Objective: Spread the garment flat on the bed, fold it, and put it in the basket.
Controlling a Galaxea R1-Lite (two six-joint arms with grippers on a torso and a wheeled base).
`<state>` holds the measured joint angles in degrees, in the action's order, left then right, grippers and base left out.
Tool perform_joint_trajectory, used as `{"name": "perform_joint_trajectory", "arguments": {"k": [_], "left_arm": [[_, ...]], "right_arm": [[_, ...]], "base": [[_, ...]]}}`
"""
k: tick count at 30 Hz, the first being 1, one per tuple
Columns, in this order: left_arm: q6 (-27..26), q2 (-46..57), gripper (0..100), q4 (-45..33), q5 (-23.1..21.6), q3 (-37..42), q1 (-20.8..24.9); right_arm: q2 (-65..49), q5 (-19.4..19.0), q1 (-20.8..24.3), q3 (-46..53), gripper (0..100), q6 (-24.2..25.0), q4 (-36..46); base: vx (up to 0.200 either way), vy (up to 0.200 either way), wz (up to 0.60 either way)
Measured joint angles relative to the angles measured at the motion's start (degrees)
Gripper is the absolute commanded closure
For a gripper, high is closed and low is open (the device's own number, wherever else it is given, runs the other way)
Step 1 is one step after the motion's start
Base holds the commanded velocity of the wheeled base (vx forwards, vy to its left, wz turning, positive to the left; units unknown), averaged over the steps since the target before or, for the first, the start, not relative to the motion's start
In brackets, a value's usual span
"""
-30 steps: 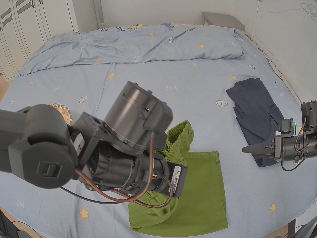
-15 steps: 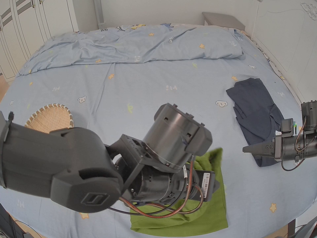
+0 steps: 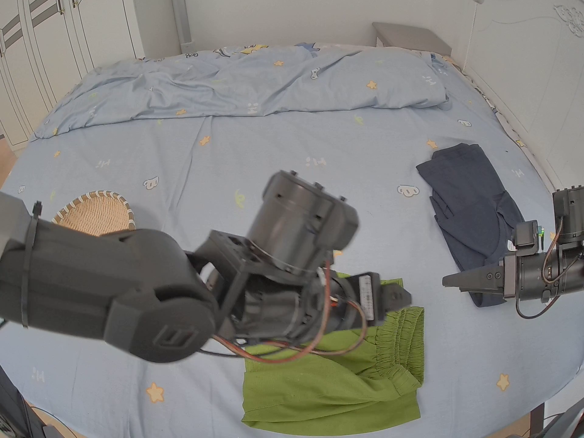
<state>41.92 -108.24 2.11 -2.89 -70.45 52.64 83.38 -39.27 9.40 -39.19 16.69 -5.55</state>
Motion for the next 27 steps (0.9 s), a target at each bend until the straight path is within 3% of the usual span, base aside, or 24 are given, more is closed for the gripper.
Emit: {"name": "perform_joint_trajectory", "arguments": {"k": [3, 9, 11, 14, 21, 27], "left_arm": [[-0.11, 1.35, 0, -0.37, -4.25, 1.84, -6.03], [-1.15, 4.41, 0, 0.23, -17.53, 8.74, -19.68], [-3.22, 5.13, 0, 1.77, -21.88, 13.09, -24.33], [-7.06, 5.01, 0, 5.25, -25.05, 17.81, -28.88], [-11.36, 0.20, 0, 14.42, -28.20, 23.24, -32.94], [-11.36, -2.86, 0, 15.73, -28.90, 24.02, -33.05]], "right_arm": [[-0.23, -0.01, 3.39, 0.35, 0, 1.04, 0.00], [0.22, 0.18, 12.18, 0.66, 0, 2.24, -0.02], [1.37, 0.87, 15.90, 0.46, 0, 2.55, 0.05], [4.33, 2.51, 20.15, 0.13, 0, 2.71, 0.11], [14.43, 6.18, 29.01, -1.21, 0, 2.79, 0.02], [20.11, 6.73, 31.00, -1.68, 0, 2.88, 0.09]], "base": [[0.000, 0.000, 0.00], [0.000, 0.000, 0.00], [0.000, 0.000, 0.00], [0.000, 0.000, 0.00], [0.000, 0.000, 0.00], [0.000, 0.000, 0.00]]}}
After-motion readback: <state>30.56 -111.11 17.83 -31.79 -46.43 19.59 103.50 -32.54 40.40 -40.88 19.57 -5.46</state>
